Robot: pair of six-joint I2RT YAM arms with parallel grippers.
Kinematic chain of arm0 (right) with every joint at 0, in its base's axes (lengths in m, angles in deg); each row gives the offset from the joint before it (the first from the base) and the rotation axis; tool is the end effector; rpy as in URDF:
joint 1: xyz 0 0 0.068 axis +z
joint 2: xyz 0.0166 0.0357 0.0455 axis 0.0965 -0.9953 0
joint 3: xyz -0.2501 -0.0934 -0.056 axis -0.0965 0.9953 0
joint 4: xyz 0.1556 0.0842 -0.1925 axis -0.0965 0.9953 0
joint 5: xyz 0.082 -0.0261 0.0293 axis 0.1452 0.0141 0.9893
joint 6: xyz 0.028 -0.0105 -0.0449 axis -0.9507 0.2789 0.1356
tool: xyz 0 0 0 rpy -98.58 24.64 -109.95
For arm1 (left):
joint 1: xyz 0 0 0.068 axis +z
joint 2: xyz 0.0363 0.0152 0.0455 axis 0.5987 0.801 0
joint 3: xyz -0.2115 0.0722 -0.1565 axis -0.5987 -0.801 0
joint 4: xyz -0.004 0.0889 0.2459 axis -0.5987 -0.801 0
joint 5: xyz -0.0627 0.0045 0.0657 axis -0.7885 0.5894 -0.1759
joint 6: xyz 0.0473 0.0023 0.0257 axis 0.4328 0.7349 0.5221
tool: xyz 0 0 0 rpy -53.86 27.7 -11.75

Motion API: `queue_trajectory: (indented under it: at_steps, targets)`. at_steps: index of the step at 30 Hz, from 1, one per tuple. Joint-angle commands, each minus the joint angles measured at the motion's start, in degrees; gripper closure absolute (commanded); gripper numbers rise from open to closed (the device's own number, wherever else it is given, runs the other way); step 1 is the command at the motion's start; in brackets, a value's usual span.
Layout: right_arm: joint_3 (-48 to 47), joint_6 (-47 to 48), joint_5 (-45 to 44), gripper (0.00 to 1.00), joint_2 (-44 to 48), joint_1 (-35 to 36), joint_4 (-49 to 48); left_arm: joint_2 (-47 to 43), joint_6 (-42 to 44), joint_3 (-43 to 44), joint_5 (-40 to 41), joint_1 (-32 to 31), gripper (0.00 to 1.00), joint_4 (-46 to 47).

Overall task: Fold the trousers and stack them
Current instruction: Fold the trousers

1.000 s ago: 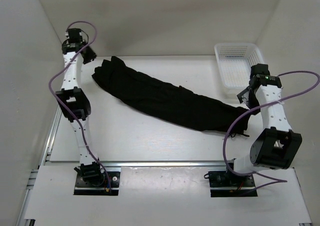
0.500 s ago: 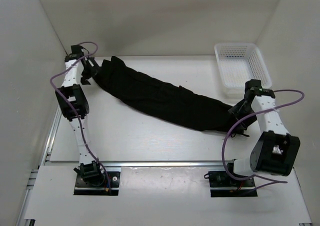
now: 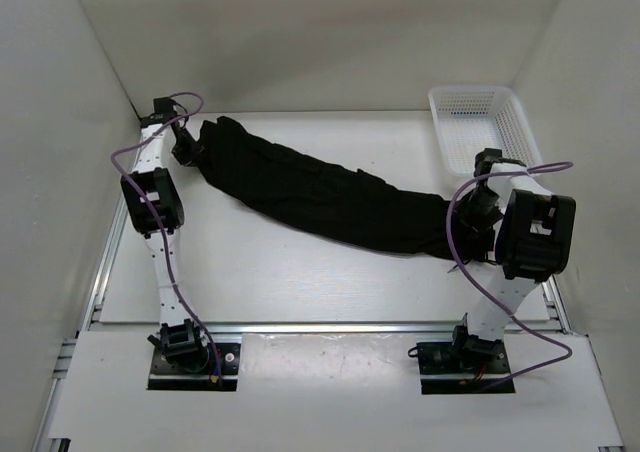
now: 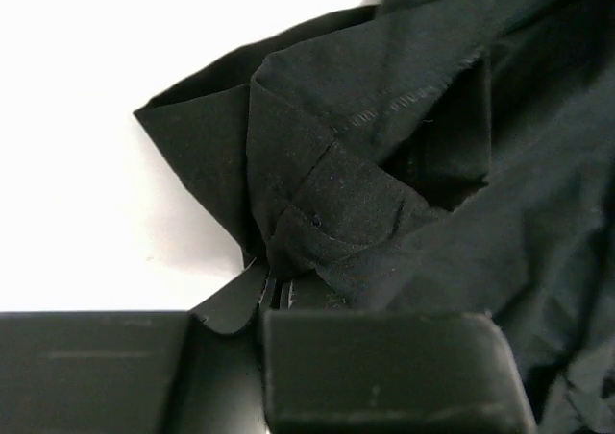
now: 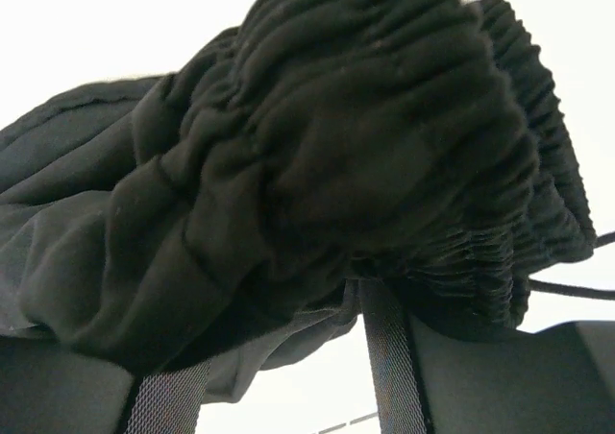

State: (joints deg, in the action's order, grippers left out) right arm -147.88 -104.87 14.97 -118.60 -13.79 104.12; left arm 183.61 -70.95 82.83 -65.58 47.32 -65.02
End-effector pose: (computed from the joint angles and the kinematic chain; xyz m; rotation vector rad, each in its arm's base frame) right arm 0.3394 -0.0534 0.1700 1.3004 2.6946 -0.1147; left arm 0.5310 0.0940 0.1662 -0.8184 2.6016 -0.2591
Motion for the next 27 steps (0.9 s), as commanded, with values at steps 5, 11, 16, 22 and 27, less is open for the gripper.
queue_trajectory:
  at_steps: [5, 11, 16, 22, 27]
  targets:
    - [3.02, 2.71, -1.56, 0.39, 5.17, -0.27, 2.42, -16.53, -3.15, -17.49, 7.87, 6.32, 0.90, -0.54]
    - [9.97, 1.40, -2.17, 0.43, 13.87, -0.27, 5.93, -33.93, -4.39, -38.14, 20.53, 7.47, 0.90, -0.54]
    - [11.91, 1.39, -2.18, 0.42, 16.60, -0.27, 7.26, -43.01, -9.38, -53.07, 23.33, 11.16, 0.90, -1.59]
    - [7.44, 5.08, -1.30, 0.25, 17.14, -0.27, 9.80, -48.91, -10.89, -56.97, 25.81, 11.16, 0.45, -2.12]
    - [-0.91, 7.97, -0.77, 0.00, 20.47, -0.27, 13.32, -48.91, -10.19, -55.75, 20.46, 12.39, 0.06, -2.12]
